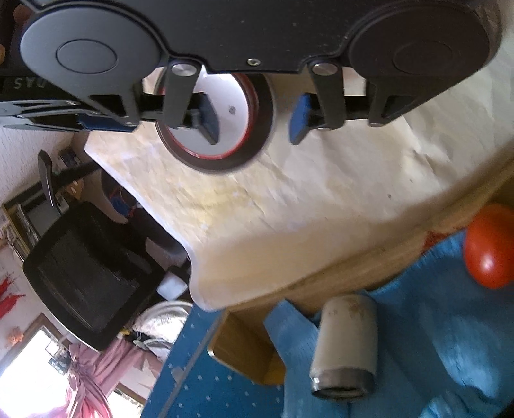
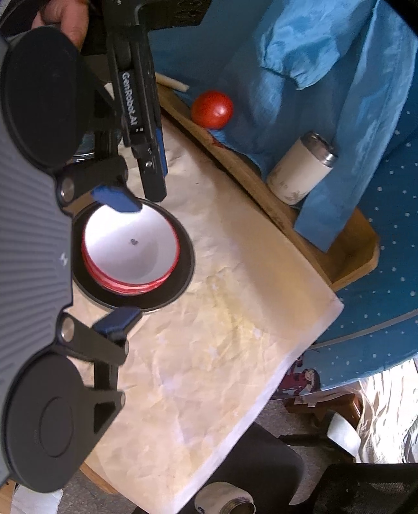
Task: Organize plates and bowls
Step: 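Lower the white bowl into the steel bowl and open both tools, then close both tools on the rim of the steel bowl holding the white bowls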
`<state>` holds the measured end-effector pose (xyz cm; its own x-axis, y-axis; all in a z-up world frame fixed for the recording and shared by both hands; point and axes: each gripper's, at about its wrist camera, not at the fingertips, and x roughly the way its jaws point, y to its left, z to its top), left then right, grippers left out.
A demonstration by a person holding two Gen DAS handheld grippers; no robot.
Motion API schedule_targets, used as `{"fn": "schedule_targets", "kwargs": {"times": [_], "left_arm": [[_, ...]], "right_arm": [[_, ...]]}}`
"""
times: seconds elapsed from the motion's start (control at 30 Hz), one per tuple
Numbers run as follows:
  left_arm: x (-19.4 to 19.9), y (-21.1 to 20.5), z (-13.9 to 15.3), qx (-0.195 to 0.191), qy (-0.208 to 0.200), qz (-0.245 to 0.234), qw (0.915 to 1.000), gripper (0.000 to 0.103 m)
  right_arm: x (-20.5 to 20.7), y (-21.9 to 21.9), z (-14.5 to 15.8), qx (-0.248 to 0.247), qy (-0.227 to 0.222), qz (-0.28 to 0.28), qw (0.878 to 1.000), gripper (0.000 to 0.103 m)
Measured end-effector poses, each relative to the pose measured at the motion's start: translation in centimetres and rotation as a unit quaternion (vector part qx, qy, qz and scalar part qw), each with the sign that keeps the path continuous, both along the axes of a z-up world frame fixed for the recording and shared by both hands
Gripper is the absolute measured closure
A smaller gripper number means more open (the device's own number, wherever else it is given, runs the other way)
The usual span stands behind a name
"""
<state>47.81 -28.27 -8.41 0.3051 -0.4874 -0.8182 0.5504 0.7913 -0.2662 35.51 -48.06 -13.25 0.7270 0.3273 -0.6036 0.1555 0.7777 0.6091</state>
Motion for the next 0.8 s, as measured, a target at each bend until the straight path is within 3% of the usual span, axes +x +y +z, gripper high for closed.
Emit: {"fn": "schedule_targets", "kwargs": {"times": [0.07,0.13,0.23,0.57,0.8], "left_arm": [[0.2,0.2,0.4,-0.001,-0.009,0.008,0.9999,0.034],[0.3,0.4,0.8,-0.004,-0.017,0.019,0.9997,0.015],[0.6,0.8,1.1,-0.002,-0.026,0.042,0.9988,0.002],[1.0,2.6,-0.2,0.025,-0.013,0.097,0.9949,0.001],[-0.2,3.8,-2.1,0.043,0.011,0.095,0.9945,0.001]], "right_arm": [[0.0,-0.3,0.2,-0.001,-0.005,-0.005,1.0,0.011],[0.0,-0.5,0.4,-0.005,-0.008,-0.005,1.0,0.004],[0.1,-0.8,0.6,-0.015,-0.008,-0.008,1.0,0.0],[0.7,-1.6,-0.2,-0.098,0.038,-0.012,0.994,0.0],[1.2,-2.3,-1.4,-0.133,0.062,-0.004,0.989,0.0]]}}
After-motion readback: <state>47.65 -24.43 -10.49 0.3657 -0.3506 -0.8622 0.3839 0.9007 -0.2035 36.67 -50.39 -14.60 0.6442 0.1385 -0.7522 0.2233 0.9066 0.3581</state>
